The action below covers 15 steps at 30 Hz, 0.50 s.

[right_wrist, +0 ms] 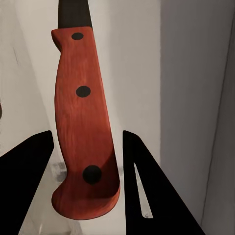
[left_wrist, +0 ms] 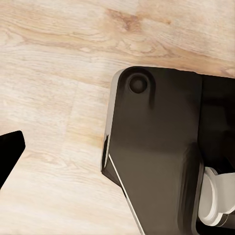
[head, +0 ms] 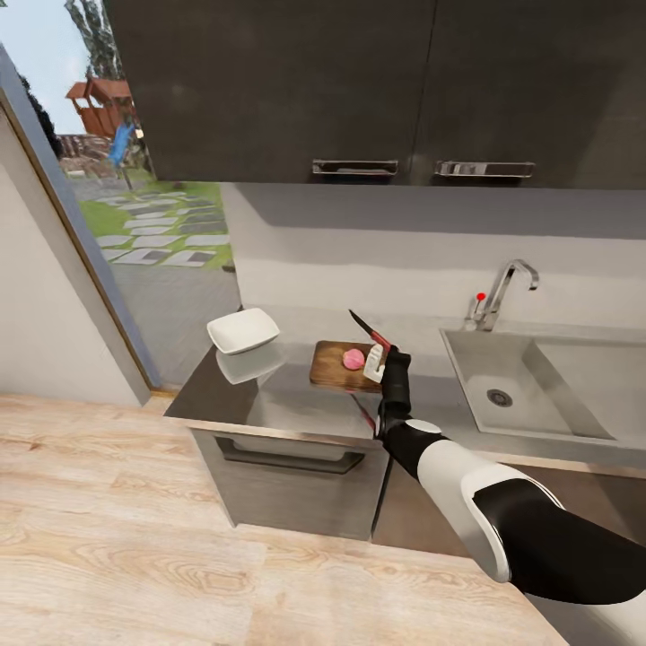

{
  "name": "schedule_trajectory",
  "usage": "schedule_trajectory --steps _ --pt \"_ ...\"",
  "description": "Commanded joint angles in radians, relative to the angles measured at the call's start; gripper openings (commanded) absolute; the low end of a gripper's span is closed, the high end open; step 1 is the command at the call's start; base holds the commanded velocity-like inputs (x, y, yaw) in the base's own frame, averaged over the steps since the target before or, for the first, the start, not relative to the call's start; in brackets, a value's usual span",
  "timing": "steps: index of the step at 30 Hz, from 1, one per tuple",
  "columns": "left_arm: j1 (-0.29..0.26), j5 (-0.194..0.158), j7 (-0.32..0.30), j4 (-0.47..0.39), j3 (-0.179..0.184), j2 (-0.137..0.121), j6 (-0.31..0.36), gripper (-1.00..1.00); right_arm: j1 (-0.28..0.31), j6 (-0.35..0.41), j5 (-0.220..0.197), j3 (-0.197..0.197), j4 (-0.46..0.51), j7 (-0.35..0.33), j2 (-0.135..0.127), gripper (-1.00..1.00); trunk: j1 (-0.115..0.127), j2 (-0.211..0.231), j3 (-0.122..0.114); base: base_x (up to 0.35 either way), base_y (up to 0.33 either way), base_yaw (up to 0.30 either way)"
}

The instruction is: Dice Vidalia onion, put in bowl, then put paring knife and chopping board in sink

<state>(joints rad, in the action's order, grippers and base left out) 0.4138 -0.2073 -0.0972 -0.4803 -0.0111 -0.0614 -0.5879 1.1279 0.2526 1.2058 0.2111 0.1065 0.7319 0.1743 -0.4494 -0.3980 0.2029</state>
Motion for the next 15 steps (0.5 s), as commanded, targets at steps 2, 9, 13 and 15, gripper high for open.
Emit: schedule_trajectory --steps 2,9,13,15 --pt "0.000 -0.011 -0.010 -0.001 -0.001 0.000 0.000 1.00 0.001 0.010 0.000 0.008 -0.002 0.003 0.000 -1.00 -0.001 -0.002 0.002 0.018 0.004 0.000" --pt "0.000 -0.011 -0.010 -0.001 -0.001 0.000 0.000 1.00 0.001 0.010 0.000 0.008 -0.013 0.003 0.000 -1.00 -0.001 -0.002 0.002 0.090 0.063 0.000" --pt "0.000 -0.010 -0.010 -0.001 -0.001 0.000 0.000 1.00 0.001 0.010 0.000 0.008 -0.015 0.003 0.000 -1.00 -0.001 -0.002 0.002 0.102 0.076 0.000" --pt "0.000 -0.010 -0.010 -0.001 -0.001 0.000 0.000 1.00 0.001 0.010 0.000 0.008 -0.023 0.002 0.000 -1.00 -0.001 -0.002 0.002 0.074 0.049 0.000"
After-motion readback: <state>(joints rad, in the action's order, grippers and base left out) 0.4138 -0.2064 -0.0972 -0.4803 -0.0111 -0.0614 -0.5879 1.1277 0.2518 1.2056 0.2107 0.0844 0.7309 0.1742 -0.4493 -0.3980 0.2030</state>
